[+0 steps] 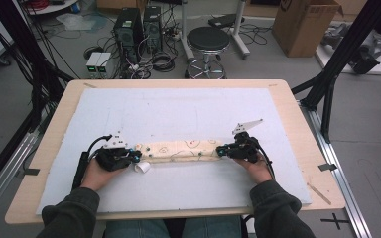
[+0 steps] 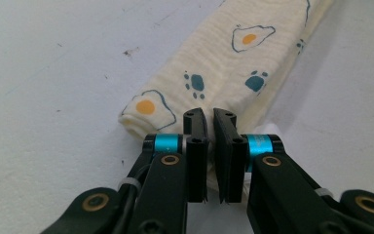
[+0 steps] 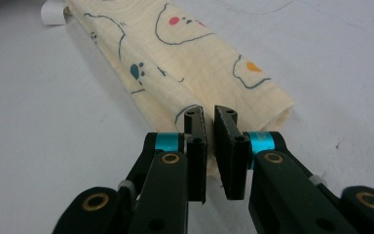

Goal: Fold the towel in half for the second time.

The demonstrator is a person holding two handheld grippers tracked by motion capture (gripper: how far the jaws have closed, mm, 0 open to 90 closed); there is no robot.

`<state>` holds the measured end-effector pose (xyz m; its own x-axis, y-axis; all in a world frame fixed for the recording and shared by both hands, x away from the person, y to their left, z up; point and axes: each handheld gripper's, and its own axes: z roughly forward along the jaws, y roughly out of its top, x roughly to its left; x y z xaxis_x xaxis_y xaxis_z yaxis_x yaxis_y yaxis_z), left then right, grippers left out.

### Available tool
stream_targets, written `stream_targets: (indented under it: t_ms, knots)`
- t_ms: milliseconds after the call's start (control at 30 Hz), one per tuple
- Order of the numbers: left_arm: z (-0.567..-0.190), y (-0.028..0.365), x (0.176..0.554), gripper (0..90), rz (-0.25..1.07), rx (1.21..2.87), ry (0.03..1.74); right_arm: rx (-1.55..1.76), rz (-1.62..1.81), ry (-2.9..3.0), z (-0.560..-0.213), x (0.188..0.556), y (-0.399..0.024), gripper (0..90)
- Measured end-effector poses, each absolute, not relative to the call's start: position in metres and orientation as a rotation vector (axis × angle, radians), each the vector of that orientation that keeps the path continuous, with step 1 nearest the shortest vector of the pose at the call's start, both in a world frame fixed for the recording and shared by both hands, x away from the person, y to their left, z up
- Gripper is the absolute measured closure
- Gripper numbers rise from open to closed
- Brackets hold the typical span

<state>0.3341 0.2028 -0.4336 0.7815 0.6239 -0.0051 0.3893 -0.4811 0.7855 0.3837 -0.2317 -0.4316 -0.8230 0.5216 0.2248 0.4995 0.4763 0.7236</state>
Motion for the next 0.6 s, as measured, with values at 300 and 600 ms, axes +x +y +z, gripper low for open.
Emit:
stream_targets:
  t_ms: [300, 600]
  knots:
    - [-0.423, 0.209, 0.327, 57.5, 0.280, 2.061, 0.710, 0.889, 1.332, 2.651, -0.426, 0.375, -0.234, 56.5]
    - [-0.406, 0.204, 0.335, 64.3, 0.288, 1.953, 0.701, 0.789, 1.386, 2.612, -0.400, 0.377, -0.230, 47.8]
